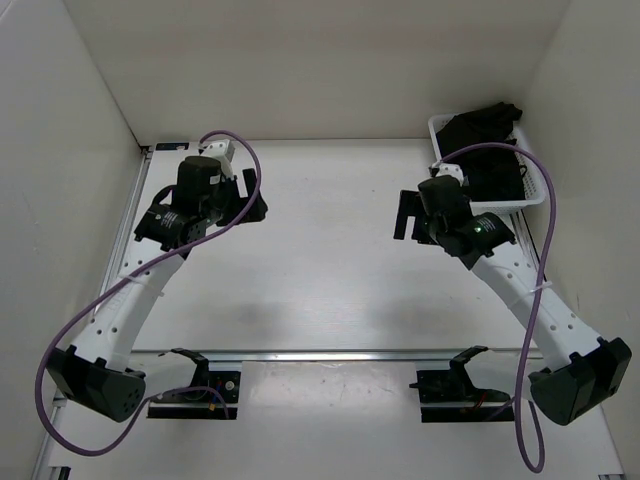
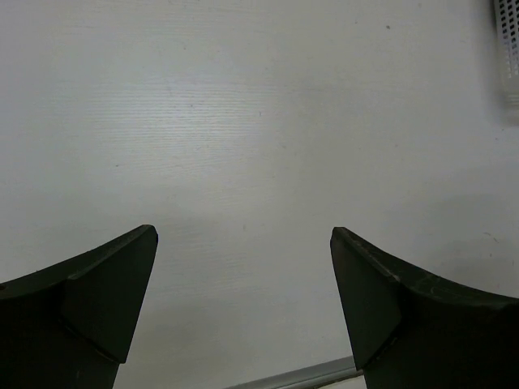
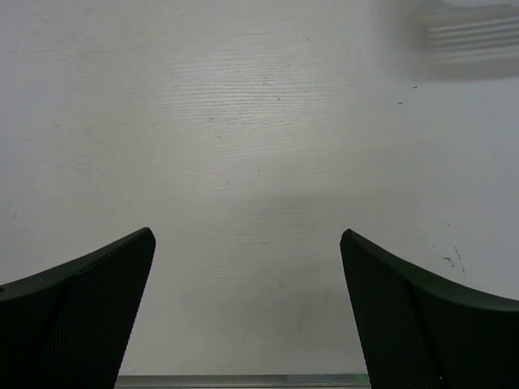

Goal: Fold and stack the shorts
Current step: Grab the shorts from the pile

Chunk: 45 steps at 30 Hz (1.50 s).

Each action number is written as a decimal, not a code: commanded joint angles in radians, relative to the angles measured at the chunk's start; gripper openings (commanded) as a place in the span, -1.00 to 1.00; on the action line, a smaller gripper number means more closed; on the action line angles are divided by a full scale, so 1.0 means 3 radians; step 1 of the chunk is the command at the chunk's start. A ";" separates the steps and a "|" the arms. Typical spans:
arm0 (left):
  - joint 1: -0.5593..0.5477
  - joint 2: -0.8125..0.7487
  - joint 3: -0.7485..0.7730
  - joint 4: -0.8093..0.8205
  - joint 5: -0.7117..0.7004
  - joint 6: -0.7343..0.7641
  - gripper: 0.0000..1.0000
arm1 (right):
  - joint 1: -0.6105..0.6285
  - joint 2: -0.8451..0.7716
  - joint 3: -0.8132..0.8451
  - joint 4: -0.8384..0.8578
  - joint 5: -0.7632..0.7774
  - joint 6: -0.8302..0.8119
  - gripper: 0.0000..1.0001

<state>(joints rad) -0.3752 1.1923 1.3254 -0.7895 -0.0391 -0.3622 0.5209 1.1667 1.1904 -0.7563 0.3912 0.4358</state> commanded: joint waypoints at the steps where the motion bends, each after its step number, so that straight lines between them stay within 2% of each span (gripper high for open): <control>1: -0.0012 -0.0185 -0.0031 0.0039 -0.0370 -0.0173 1.00 | -0.0105 -0.0018 0.0097 -0.0031 0.0143 -0.0001 0.99; 4: -0.0012 -0.0231 -0.0031 0.0039 -0.0412 -0.0173 1.00 | -0.0319 0.0032 0.0173 -0.0061 0.0189 -0.0001 0.99; 6: -0.0012 -0.0231 -0.0031 0.0039 -0.0412 -0.0173 1.00 | -0.0452 0.0175 0.0296 -0.0061 0.0413 0.0096 0.99; 10: -0.0012 -0.0201 -0.0031 0.0039 -0.0381 -0.0173 1.00 | -0.0984 0.0528 0.0623 -0.0092 0.0654 0.0132 0.99; 13: -0.0012 -0.0068 0.0015 0.0039 -0.0315 -0.0204 1.00 | -0.1510 0.0972 0.1128 -0.0122 0.0360 0.0132 0.99; 14: -0.0012 -0.0002 0.0015 0.0039 -0.0315 -0.0204 1.00 | -0.1653 0.1115 0.1287 -0.0153 -0.0118 0.0132 0.99; 16: -0.0012 -0.0001 0.0015 0.0039 -0.0442 -0.0361 1.00 | -0.1940 0.1565 0.1681 -0.0153 -0.0459 0.0077 0.95; 18: -0.0012 -0.0001 0.0015 0.0039 -0.0625 -0.0403 1.00 | -0.2027 0.2024 0.2043 -0.0153 -0.0572 0.0036 0.82; 21: -0.0012 -0.0001 0.0015 0.0039 -0.0708 -0.0485 1.00 | -0.2109 0.2648 0.2453 -0.0153 -0.0573 0.0035 0.82; 22: -0.0012 0.0039 0.0015 0.0039 -0.0779 -0.0485 1.00 | -0.2110 0.2808 0.2743 -0.0153 -0.0573 0.0081 0.82; 25: -0.0012 0.0157 0.0051 0.0039 -0.0811 -0.0485 1.00 | -0.2263 0.3421 0.3326 -0.0153 -0.0710 0.0173 0.98; 29: -0.0012 0.0371 0.0122 0.0039 -0.0918 -0.0485 1.00 | -0.2365 0.4300 0.4150 -0.0153 -0.0895 0.0326 0.98; 32: -0.0043 0.0571 0.0199 0.0039 -0.0918 -0.0485 1.00 | -0.2365 0.4618 0.4412 0.0045 -0.0895 0.0378 0.98; 36: -0.0043 0.0796 0.0362 0.0039 -0.0918 -0.0450 1.00 | -0.2365 0.4737 0.4413 0.0332 -0.0788 0.0541 0.95; 39: -0.0074 0.0929 0.0465 0.0039 -0.0918 -0.0414 1.00 | -0.2365 0.4773 0.4352 0.0475 -0.0838 0.0541 0.47; 40: -0.0074 0.0960 0.0500 0.0039 -0.0918 -0.0414 1.00 | -0.2365 0.4773 0.4351 0.0511 -0.0839 0.0541 0.24; 41: -0.0074 0.1006 0.0501 0.0039 -0.0918 -0.0414 1.00 | -0.2365 0.4773 0.4351 0.0511 -0.0874 0.0541 -0.24; 43: -0.0074 0.1036 0.0531 0.0039 -0.0918 -0.0414 1.00 | -0.2365 0.4666 0.4265 0.0542 -0.0905 0.0541 -0.67; 45: -0.0104 0.1037 0.0532 0.0039 -0.0882 -0.0414 1.00 | -0.2365 0.4451 0.4173 0.0572 -0.0936 0.0541 -1.00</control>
<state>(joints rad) -0.3943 1.5173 1.4418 -0.7818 -0.2958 -0.4942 -0.1902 2.6015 2.4554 -0.6460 0.1429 0.5915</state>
